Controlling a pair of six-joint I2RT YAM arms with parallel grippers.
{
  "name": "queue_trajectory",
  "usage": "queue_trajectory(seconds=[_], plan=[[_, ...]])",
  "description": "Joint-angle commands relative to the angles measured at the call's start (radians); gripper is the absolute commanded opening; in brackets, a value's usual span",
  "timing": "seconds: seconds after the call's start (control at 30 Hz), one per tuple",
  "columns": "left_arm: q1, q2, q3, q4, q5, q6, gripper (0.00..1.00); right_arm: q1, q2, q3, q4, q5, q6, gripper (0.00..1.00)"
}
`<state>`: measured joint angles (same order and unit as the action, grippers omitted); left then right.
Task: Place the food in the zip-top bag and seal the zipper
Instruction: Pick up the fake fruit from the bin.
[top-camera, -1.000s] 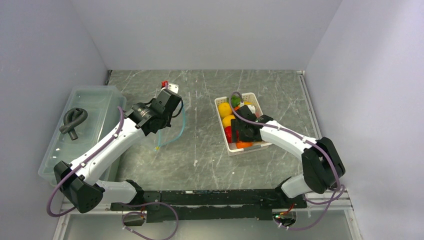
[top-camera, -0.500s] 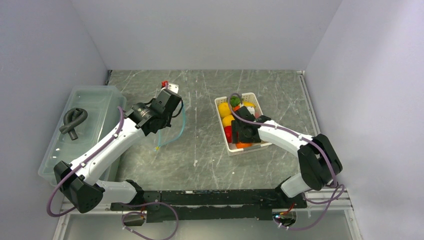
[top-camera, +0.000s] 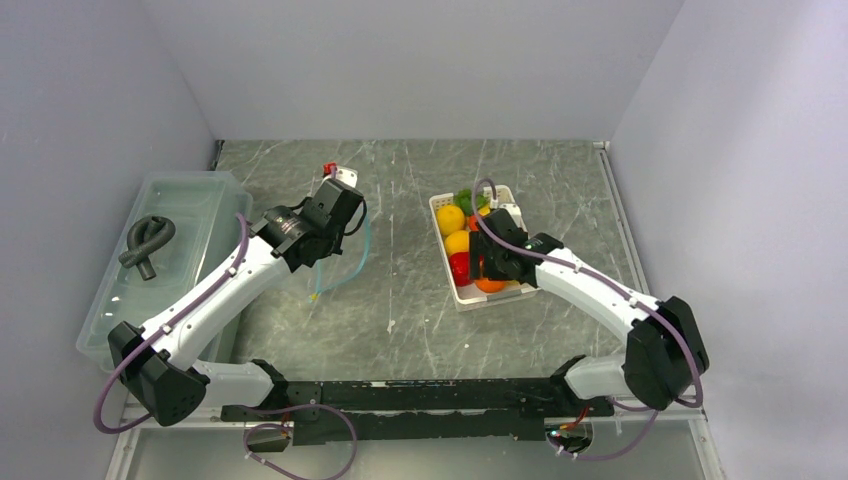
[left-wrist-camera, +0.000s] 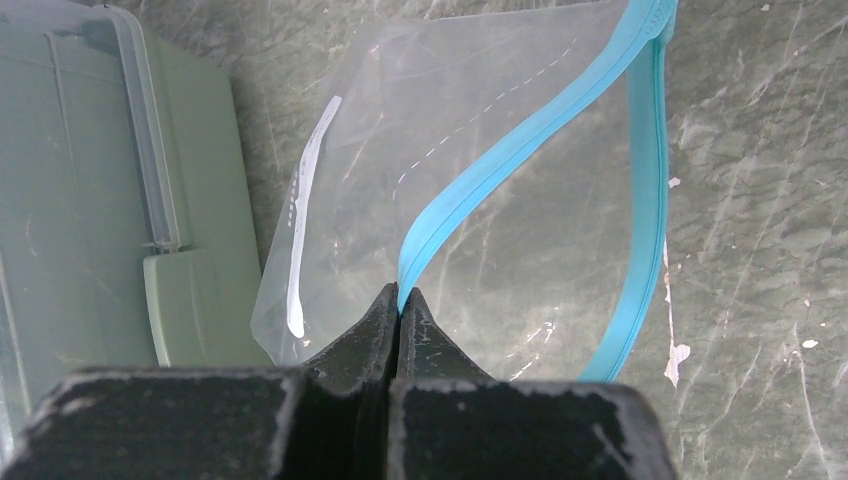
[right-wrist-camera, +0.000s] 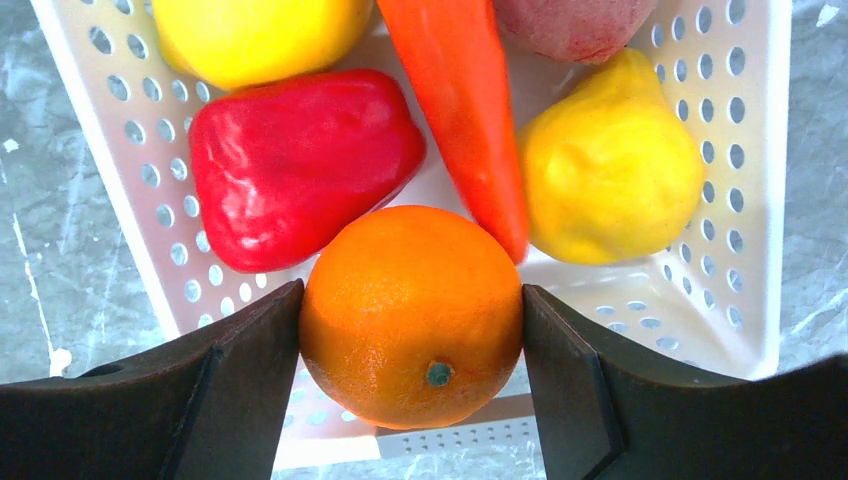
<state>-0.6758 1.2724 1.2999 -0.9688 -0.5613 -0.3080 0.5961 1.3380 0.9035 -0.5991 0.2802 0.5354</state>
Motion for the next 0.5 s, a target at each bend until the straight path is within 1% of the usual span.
queue_trajectory(seconds=[0.0,0.1,0.2,0.47], plan=[[-0.004,-0.021,0.002,0.022,0.000,0.006,0.00,-0.004,-0.052,0.044,-0.033,0.033,-0.004,0.46],[-0.003,-0.019,0.001,0.022,-0.001,0.007,0.00,-0.004,-0.077,0.053,-0.030,0.028,-0.012,0.45],[-0.004,-0.017,0.001,0.022,0.001,0.006,0.00,-0.004,-0.098,0.063,-0.021,-0.007,-0.018,0.43],[-0.003,-0.016,0.002,0.024,0.006,0.006,0.00,-0.002,-0.164,0.098,0.018,-0.100,-0.029,0.43]])
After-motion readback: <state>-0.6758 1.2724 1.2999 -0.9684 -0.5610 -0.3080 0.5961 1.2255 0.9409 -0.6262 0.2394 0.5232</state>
